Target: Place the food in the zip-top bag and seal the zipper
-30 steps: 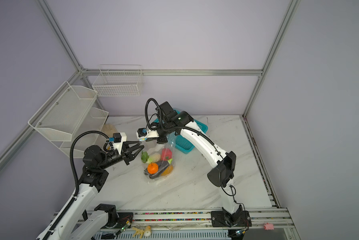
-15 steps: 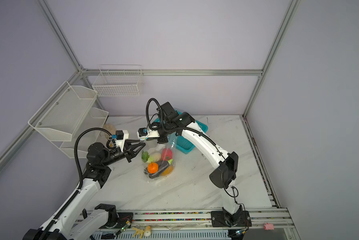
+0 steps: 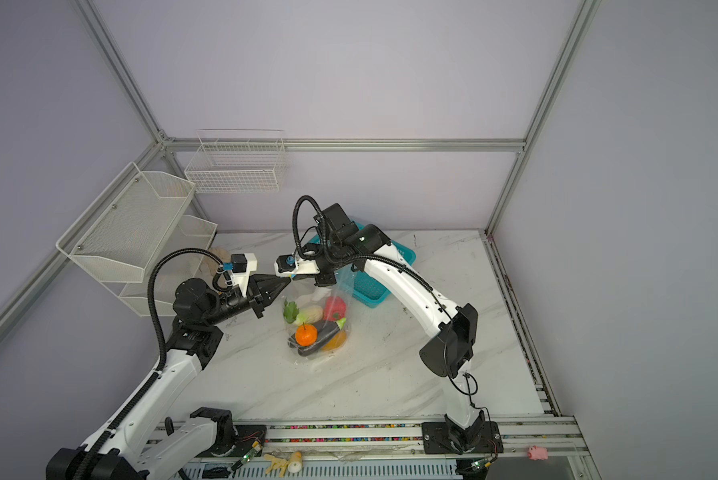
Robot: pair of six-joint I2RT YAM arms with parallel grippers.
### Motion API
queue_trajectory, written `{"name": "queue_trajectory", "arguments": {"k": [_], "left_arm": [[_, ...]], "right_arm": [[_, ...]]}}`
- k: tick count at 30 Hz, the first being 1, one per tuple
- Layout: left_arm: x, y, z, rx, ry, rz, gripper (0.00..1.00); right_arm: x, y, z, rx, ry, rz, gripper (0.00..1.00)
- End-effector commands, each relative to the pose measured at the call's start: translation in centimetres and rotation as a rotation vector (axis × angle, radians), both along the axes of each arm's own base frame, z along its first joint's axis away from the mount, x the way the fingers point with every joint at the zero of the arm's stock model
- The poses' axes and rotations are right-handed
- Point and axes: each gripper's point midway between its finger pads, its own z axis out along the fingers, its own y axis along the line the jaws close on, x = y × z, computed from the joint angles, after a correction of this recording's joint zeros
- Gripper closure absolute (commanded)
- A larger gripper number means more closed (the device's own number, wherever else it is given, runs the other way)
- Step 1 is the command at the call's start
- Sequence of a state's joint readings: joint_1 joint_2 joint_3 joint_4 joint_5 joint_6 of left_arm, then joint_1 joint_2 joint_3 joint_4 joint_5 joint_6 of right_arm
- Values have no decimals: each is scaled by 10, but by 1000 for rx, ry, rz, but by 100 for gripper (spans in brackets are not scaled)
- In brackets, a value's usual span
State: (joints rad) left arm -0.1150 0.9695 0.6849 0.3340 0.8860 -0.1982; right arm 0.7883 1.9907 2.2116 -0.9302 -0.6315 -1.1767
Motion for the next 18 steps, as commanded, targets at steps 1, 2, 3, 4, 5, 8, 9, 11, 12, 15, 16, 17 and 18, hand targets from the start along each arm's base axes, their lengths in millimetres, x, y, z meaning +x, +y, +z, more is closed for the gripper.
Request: {"name": "queue_trajectory", "arguments": {"k": [1, 2, 3, 4, 5, 8, 9, 11, 12, 15, 16, 17, 18], "left_arm": [[-9, -3, 49, -6, -157, -18, 92], [-9, -2, 48, -5, -157, -15, 93], [-10, -2, 48, -2, -159, -13, 93], [-10, -2, 47, -2, -156, -10, 93], [-10, -2, 47, -2, -155, -10, 94], [-11, -2, 45, 1, -152, -9, 97], [-11, -1, 45, 2, -153, -5, 97], [-12, -1, 44, 6, -151, -4, 99], [-12, -1, 44, 7, -154, -3, 100], [-13, 0, 43, 16, -159, 2, 100], [-14, 0, 43, 19, -160, 3, 99], [-14, 0, 43, 21, -160, 5, 98], [-15, 0, 43, 24, -160, 4, 96]], "right_arm": [[-9, -3, 16, 33, -17, 16, 96], [-9, -3, 17, 34, -18, 15, 96], [-9, -3, 17, 34, -17, 14, 96], [-9, -3, 16, 34, -18, 14, 96], [-9, -3, 16, 33, -18, 13, 95], [-9, -2, 16, 32, -17, 14, 94], [-9, -3, 16, 33, -17, 13, 93], [-9, -3, 16, 31, -17, 15, 91], [-10, -4, 16, 29, -17, 14, 91], [-11, -5, 17, 28, -19, 16, 90], [-11, -5, 17, 27, -18, 16, 90], [-12, -5, 17, 28, -18, 16, 90], [-11, -6, 17, 27, -18, 14, 90]]}}
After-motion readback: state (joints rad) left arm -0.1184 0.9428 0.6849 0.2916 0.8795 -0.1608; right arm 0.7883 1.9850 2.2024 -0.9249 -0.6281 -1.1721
